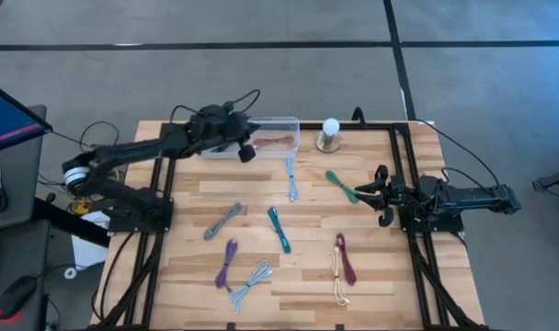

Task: Pick & Place USB Port
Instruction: Put the black and white USB cable into the gray bin

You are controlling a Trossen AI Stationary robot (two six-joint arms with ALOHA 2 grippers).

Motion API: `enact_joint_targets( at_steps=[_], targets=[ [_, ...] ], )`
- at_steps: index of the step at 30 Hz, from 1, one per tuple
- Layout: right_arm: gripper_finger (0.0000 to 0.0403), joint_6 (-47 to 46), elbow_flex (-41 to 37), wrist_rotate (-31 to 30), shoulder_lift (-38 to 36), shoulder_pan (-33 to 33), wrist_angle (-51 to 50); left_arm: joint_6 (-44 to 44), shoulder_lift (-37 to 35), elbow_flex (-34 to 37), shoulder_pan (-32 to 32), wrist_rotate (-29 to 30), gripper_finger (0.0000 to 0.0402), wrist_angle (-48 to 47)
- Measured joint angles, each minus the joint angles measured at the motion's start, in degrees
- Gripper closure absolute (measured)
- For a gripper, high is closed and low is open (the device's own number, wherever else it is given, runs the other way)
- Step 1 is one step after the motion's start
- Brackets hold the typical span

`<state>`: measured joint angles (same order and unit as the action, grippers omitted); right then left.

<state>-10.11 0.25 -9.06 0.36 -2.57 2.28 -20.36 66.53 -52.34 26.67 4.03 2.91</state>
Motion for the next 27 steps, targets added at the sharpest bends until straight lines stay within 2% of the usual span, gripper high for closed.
enact_joint_targets(
  at_steps=[4, 10, 12, 18, 27],
  targets=[
    [0.0305, 0.0, 0.0, 0.0, 0.0, 0.0, 0.0, 1.0, -5.0, 0.0, -3.7, -0.1, 0.0393, -7.0],
    [0.0305, 0.0, 0.0, 0.0, 0.0, 0.0, 0.0, 4.5, -7.4, 0.0, -9.4, -0.1, 0.0395, -11.0],
    [0.0305, 0.0, 0.0, 0.0, 0.0, 0.0, 0.0, 6.2, -7.3, 0.0, -11.2, -1.8, 0.0395, -11.1],
    [0.0305, 0.0, 0.0, 0.0, 0.0, 0.0, 0.0, 13.0, -7.3, 0.0, -16.3, -13.0, 0.0392, -10.7],
    [0.0305, 0.0, 0.0, 0.0, 0.0, 0.0, 0.0, 13.8, -8.1, 0.0, -21.2, -13.3, 0.0395, -11.8]
  ],
)
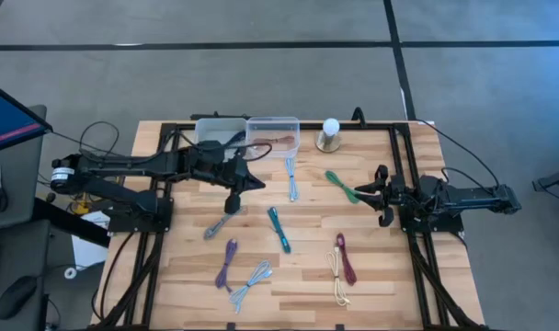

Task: Pick & Place USB Port
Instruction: Put the black and white USB cable into the gray bin

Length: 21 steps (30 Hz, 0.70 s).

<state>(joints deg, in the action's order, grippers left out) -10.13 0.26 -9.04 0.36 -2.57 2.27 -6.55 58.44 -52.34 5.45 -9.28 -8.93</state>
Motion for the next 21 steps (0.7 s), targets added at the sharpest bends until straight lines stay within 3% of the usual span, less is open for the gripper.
enact_joint_targets(
  at_steps=[3, 6, 9, 15, 21],
  targets=[
    [0.0305, 0.0, 0.0, 0.1, 0.0, 0.0, 0.0, 0.0, -2.8, 0.0, 0.5, 1.9, 0.0397, -3.2],
    [0.0305, 0.0, 0.0, 0.1, 0.0, 0.0, 0.0, 2.5, -6.5, 0.0, 0.6, 11.3, 0.0397, -9.0],
    [0.0305, -1.3, 0.0, 0.1, 0.0, 0.0, 0.0, 11.2, -10.4, 0.0, 0.7, 19.6, 0.0397, -17.4],
    [0.0305, -2.4, 0.0, 0.1, 0.0, 0.0, 0.0, 32.7, -13.6, 0.0, -0.4, 20.3, 0.0397, -34.4],
    [0.0305, -2.4, 0.0, 0.1, 0.0, 0.0, 0.0, 43.3, -9.4, 0.0, -1.3, 18.3, 0.0398, -45.0]
  ],
)
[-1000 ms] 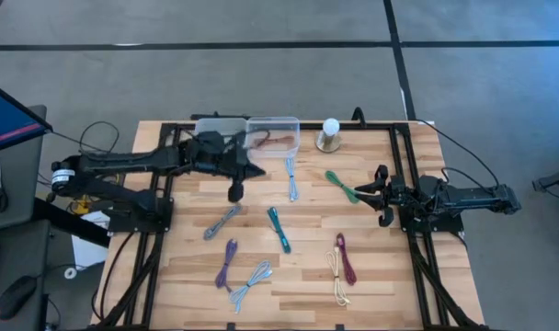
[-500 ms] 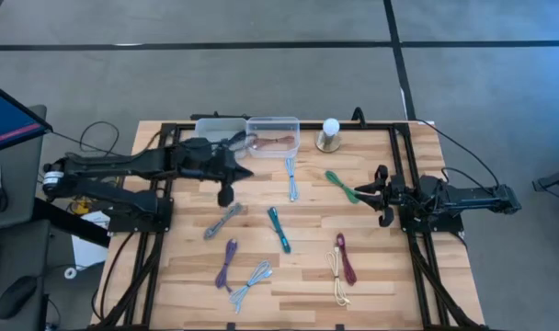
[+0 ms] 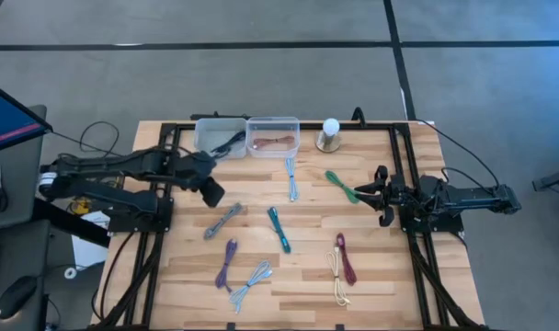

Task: Pick & Place USB Port
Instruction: Put the black and white USB cable into the gray bin

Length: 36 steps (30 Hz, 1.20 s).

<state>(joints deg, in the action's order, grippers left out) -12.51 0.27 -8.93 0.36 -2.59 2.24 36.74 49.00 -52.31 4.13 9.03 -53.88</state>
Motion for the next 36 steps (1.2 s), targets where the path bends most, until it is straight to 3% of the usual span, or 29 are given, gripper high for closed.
enact_joint_targets(
  at_steps=[5, 9, 16, 27, 36],
  targets=[
    [0.0305, 0.9, 0.0, -0.1, 0.0, 0.0, 0.0, -0.9, 4.9, 0.0, -0.1, -8.7, 0.0398, 0.4],
    [0.0305, 0.9, 0.0, -0.1, 0.0, 0.0, 0.0, -3.6, 8.3, 0.0, -0.1, -8.8, 0.0398, 2.2],
    [0.0305, 0.9, 0.0, -0.1, 0.0, 0.0, 0.0, -0.6, 14.7, 0.0, -0.1, -8.6, 0.0392, 3.6],
    [0.0305, 0.9, 0.0, -0.1, 0.0, 0.0, 0.0, -3.5, 23.9, 0.0, -0.1, -8.6, 0.0302, 3.4],
    [0.0305, 0.9, 0.0, -0.1, 0.0, 0.0, 0.0, -8.1, 29.2, 0.0, -0.1, -8.6, 0.025, 3.5]
  ],
)
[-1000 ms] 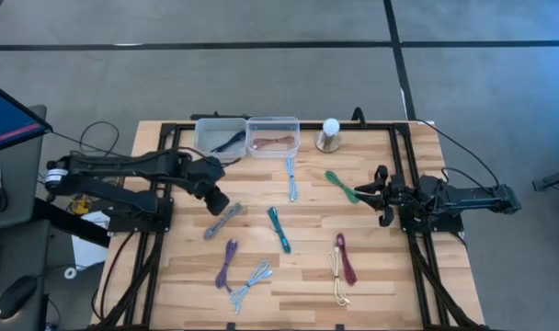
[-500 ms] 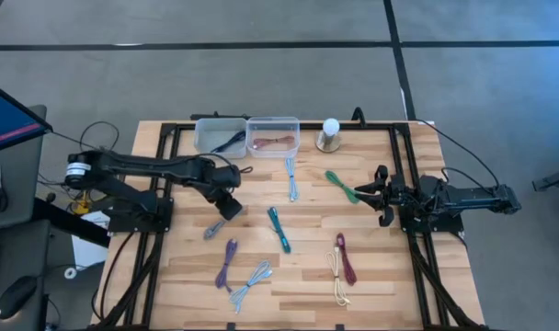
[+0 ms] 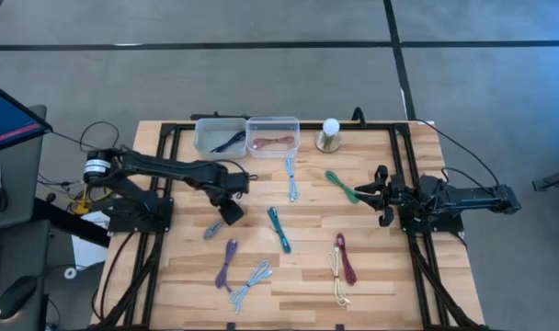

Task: Pick & Place USB Port
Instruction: Put the black and white USB cable into the gray bin

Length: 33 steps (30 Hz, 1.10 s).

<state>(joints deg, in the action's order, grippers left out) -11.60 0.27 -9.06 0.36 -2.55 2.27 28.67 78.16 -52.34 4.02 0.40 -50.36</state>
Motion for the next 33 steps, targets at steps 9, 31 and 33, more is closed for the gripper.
enact_joint_targets(
  at_steps=[9, 31, 33],
  targets=[
    [0.0305, 0.0, 0.0, 0.0, 0.0, 0.0, 0.0, 0.2, 4.3, 0.0, -0.3, -3.7, 0.0224, 0.8],
    [0.0305, 0.0, 0.0, 0.0, 1.4, 0.0, 0.0, 0.3, 6.9, 0.3, -0.4, -3.7, 0.022, 6.6],
    [0.0305, 0.0, 0.0, 0.0, 1.9, 0.0, 0.0, 0.3, 7.0, 1.1, -0.4, -3.7, 0.022, 7.3]
  ],
)
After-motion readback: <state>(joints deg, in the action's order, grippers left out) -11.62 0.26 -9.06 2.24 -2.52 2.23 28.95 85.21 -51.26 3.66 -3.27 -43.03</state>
